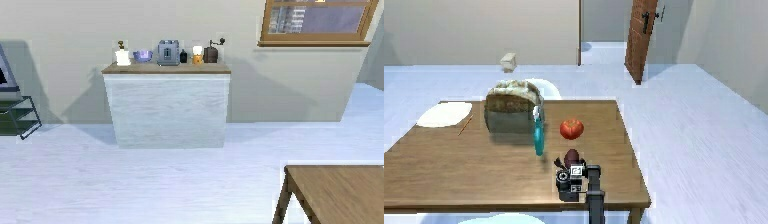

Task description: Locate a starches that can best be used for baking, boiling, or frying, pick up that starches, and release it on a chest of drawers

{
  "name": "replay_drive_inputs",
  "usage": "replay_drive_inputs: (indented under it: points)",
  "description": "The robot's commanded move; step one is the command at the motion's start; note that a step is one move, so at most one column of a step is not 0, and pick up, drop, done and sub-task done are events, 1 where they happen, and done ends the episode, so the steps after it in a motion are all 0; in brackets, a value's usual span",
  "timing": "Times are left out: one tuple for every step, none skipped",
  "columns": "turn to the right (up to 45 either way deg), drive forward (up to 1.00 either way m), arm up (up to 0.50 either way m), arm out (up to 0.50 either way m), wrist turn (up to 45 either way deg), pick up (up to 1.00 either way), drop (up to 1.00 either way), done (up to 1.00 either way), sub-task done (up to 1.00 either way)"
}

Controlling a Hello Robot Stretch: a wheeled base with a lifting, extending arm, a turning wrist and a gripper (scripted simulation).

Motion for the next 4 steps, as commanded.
replay_drive_inputs:
  points:
    - [0.0, 0.0, 0.0, 0.0, 0.0, 1.0, 0.0, 0.0, 0.0]
    - [0.0, 0.0, 0.1, 0.0, 0.0, 0.0, 0.0, 0.0, 0.0]
    - [0.0, 0.0, 0.22, 0.0, 0.0, 0.0, 0.0, 0.0, 0.0]
    - [0.0, 0.0, 0.0, 0.0, -45.0, 0.0, 0.0, 0.0, 0.0]
